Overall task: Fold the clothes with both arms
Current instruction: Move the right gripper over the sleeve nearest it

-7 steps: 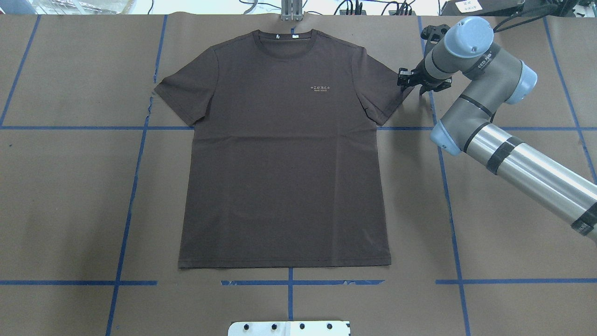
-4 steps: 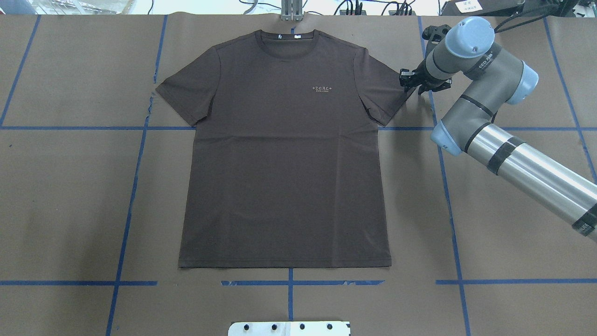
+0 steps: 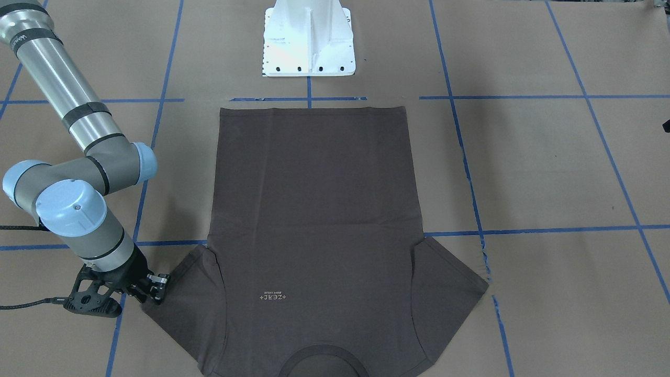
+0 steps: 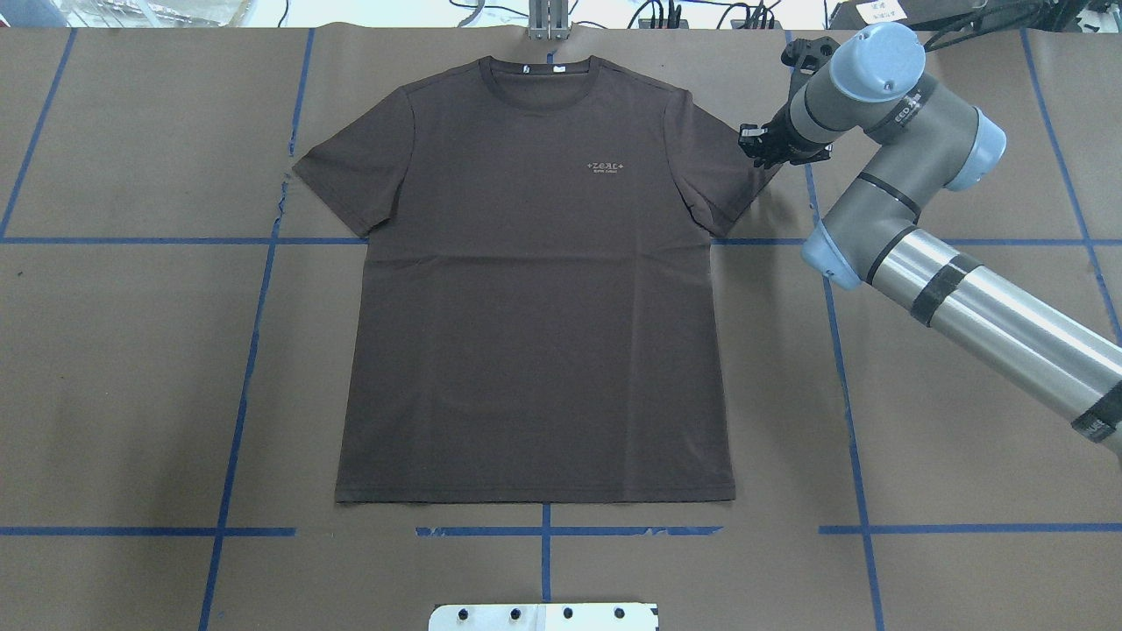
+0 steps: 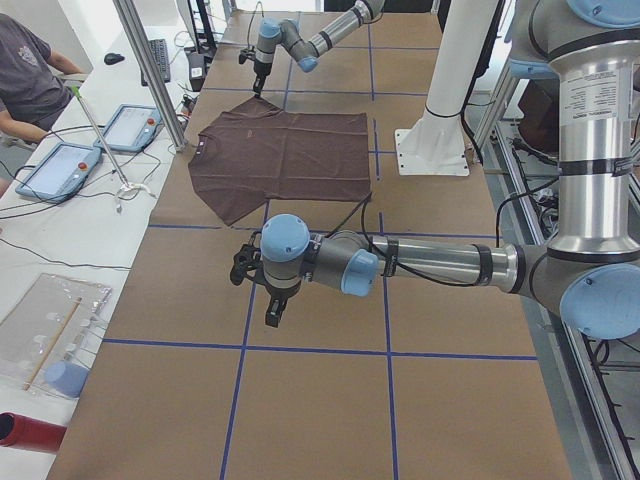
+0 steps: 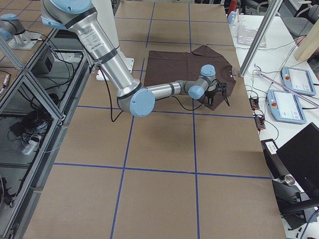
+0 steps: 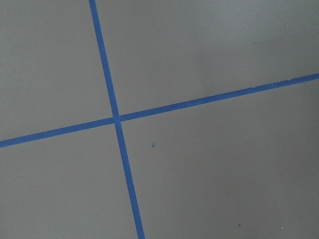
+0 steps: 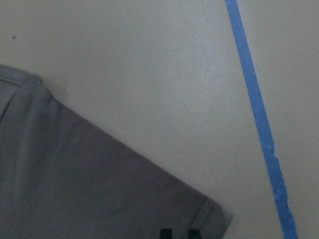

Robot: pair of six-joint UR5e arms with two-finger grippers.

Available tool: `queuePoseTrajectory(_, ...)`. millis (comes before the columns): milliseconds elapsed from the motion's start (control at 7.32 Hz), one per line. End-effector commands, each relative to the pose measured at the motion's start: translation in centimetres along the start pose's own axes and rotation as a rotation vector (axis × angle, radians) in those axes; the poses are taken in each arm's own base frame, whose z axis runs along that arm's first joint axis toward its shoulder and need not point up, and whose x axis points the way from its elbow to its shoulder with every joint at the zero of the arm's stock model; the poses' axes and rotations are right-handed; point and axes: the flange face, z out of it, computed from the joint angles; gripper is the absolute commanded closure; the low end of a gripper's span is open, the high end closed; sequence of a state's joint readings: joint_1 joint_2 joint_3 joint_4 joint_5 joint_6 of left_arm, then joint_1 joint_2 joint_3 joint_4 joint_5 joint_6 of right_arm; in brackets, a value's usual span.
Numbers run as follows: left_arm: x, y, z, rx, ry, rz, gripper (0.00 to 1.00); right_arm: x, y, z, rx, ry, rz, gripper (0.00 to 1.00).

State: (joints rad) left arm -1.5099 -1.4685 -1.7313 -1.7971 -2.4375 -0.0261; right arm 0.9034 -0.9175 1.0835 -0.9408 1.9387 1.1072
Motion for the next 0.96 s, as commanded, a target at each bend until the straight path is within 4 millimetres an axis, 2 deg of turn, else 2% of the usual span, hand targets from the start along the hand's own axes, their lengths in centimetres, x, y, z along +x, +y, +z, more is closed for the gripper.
queuePoseTrajectory(0, 0.1, 0.0, -0.1, 0.001, 0.01, 0.0, 0.0, 0.2, 0.0, -0.5, 0.0, -0.011, 0.0, 1.0)
queuePoseTrajectory(137, 0.2, 0.0, -0.1, 0.001, 0.015, 0.0, 0.0, 0.5, -0.1, -0.2, 0.003, 0.001, 0.012, 0.32)
queuePoseTrajectory(410, 0.1, 0.0, -0.1, 0.001, 0.015, 0.0, 0.0, 0.8, -0.8, 0.1, 0.01, 0.059, 0.09, 0.26)
queuePoseTrajectory(547, 0.0, 0.1, 0.0, -0.001, 0.015, -0.002, 0.0, 1.7, -0.9, 0.9, 0.008, 0.081, 0.097, 0.23)
queuePoseTrajectory(820, 0.1, 0.0, 0.0, 0.0, 0.015, -0.001, 0.0, 2.0, -1.1, 1.4, 0.002, 0.094, 0.092, 0.25)
